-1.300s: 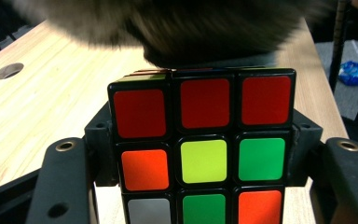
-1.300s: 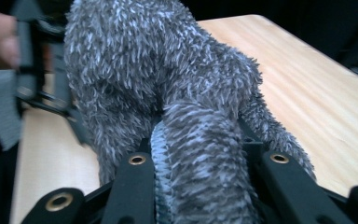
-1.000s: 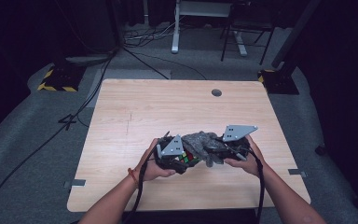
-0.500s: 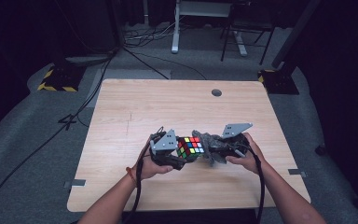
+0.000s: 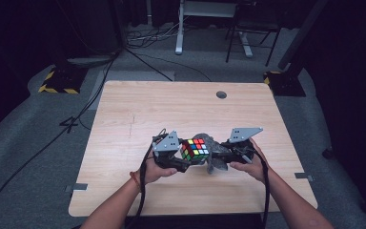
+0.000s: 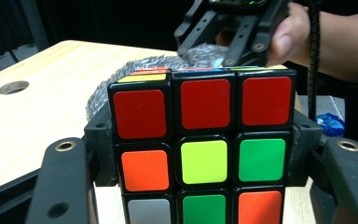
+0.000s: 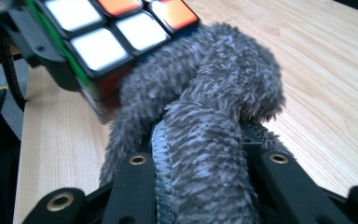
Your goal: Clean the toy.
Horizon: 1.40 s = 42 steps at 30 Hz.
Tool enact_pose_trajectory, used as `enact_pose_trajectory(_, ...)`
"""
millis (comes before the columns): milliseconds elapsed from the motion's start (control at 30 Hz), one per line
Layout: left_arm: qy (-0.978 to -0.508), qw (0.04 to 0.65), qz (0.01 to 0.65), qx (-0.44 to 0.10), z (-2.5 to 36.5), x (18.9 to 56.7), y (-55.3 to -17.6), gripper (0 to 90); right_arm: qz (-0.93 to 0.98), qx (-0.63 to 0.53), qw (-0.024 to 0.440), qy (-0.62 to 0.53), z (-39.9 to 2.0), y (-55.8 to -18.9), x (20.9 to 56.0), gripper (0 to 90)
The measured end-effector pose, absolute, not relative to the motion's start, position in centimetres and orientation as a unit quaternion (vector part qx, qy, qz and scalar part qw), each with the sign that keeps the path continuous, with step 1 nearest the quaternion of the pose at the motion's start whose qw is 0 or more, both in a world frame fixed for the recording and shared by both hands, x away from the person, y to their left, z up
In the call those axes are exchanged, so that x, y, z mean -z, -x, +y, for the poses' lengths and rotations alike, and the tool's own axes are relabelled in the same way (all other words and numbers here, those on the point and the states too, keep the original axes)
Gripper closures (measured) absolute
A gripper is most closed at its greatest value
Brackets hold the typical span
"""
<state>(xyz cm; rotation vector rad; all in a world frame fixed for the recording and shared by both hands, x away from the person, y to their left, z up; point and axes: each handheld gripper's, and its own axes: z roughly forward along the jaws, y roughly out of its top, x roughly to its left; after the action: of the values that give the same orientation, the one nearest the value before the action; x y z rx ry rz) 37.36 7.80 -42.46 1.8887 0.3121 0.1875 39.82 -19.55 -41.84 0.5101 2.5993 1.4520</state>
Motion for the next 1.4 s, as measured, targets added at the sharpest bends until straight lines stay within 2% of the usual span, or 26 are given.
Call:
enact_pose_trajectory(200, -0.809, 0.567, 0.136, -0.072, 7.7, 42.7, -37.5, 33.3, 0.851, -0.493, 0.064, -0.167, -19.8, -39.7, 41.4, 68.9)
enact_pose_trajectory(433, -0.835, 0.529, 0.132, -0.077, 6.8, 43.2, -37.4, 33.3, 0.843, -0.509, 0.071, -0.159, -20.1, -39.3, 40.5, 69.1)
enact_pose_trajectory(633, -0.846, 0.512, 0.121, -0.091, 6.4, 43.3, -37.2, 33.6, 0.841, -0.513, 0.093, -0.143, -19.9, -38.6, 39.6, 69.1)
enact_pose_trajectory(767, -0.832, 0.534, 0.123, -0.091, 6.8, 43.0, -37.2, 33.8, 0.844, -0.506, 0.107, -0.14, -19.6, -38.1, 39.7, 69.2)
enact_pose_trajectory(1133, -0.816, 0.557, 0.123, -0.094, 7.3, 42.1, -37.1, 33.8, 0.886, -0.417, 0.093, -0.178, -18.8, -39.8, 42.9, 69.1)
enact_pose_trajectory(1400, -0.827, 0.536, 0.133, -0.108, 7.5, 42.7, -37.5, 33.8, 0.85, -0.487, 0.125, -0.154, -19.6, -38.3, 40.0, 69.1)
